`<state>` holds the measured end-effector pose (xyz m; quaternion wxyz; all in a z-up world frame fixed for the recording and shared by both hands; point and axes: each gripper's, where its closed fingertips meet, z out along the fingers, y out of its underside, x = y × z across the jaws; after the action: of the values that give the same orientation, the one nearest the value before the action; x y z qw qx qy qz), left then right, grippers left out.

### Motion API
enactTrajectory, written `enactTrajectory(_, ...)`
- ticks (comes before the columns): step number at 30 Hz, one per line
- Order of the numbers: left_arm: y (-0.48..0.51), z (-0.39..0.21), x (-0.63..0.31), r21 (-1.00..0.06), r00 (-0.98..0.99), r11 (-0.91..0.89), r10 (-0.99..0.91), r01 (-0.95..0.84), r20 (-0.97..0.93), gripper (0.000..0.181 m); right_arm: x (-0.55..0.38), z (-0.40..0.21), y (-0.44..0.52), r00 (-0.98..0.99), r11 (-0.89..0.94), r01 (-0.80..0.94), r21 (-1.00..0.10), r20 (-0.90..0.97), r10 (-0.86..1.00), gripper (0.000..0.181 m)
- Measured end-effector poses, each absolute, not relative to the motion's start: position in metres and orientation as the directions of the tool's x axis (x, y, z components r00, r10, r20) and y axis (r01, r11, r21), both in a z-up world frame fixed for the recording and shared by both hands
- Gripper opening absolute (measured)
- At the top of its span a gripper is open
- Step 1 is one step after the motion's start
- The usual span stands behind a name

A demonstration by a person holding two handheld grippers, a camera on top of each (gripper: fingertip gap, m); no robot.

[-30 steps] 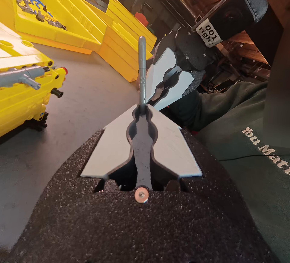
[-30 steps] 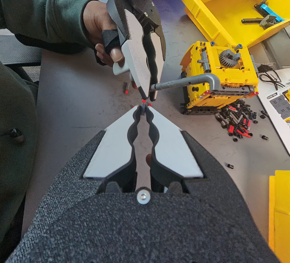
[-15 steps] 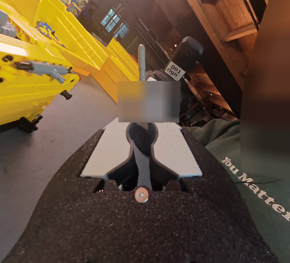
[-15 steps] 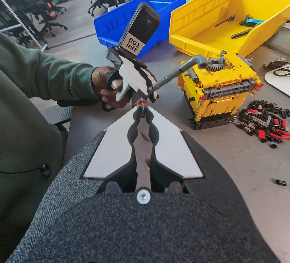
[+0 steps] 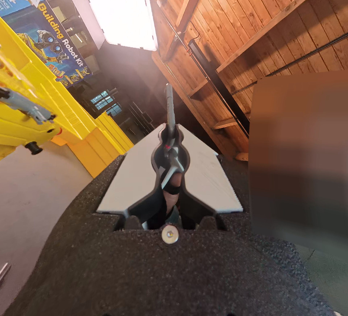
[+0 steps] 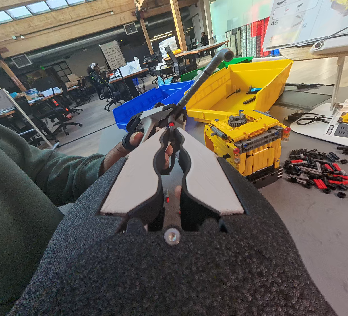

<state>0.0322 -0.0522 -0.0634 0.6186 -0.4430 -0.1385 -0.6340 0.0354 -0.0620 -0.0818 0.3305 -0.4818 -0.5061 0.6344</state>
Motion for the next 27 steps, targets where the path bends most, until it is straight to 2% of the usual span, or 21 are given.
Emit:
enactTrajectory(1,-0.053,-0.061,0.033,-0.387,0.178,-0.178,-0.668,0.905,0.723,0.005,0.036,-0.079,-0.063,-0.318,-0.274,0.05,-0.96,-0.276,0.907,0.005)
enactTrajectory(9,-0.056,-0.046,0.039,-0.361,0.201,-0.081,-0.71,0.929,0.675,0.006,0.041,-0.065,-0.066,-0.3,-0.342,-0.083,-0.936,-0.304,0.904,0.003)
enactTrajectory(14,-0.054,-0.04,0.054,-0.46,0.287,-0.053,-0.716,0.886,0.636,0.008,0.046,-0.048,-0.061,-0.304,-0.396,-0.185,-0.899,-0.331,0.893,0.0)
enactTrajectory(16,-0.053,-0.039,0.053,-0.426,0.272,-0.041,-0.714,0.904,0.645,0.006,0.045,-0.048,-0.061,-0.309,-0.386,-0.167,-0.907,-0.324,0.894,0.0)
enactTrajectory(20,-0.054,-0.026,0.058,-0.471,0.285,-0.052,-0.736,0.881,0.614,0.006,0.05,-0.036,-0.06,-0.35,-0.331,-0.161,-0.93,-0.259,0.9,0.0)
enactTrajectory(24,-0.049,-0.029,0.056,-0.448,0.254,-0.089,-0.72,0.89,0.646,0.006,0.05,-0.038,-0.058,-0.348,-0.283,-0.145,-0.948,-0.219,0.912,0.0)
enactTrajectory(26,-0.048,-0.03,0.055,-0.469,0.272,-0.098,-0.702,0.878,0.658,0.005,0.054,-0.041,-0.055,-0.358,-0.24,-0.12,-0.963,-0.184,0.915,0.011)
enactTrajectory(27,-0.048,-0.031,0.056,-0.512,0.309,-0.102,-0.691,0.853,0.654,0.005,0.058,-0.044,-0.053,-0.363,-0.206,-0.103,-0.973,-0.156,0.919,0.012)
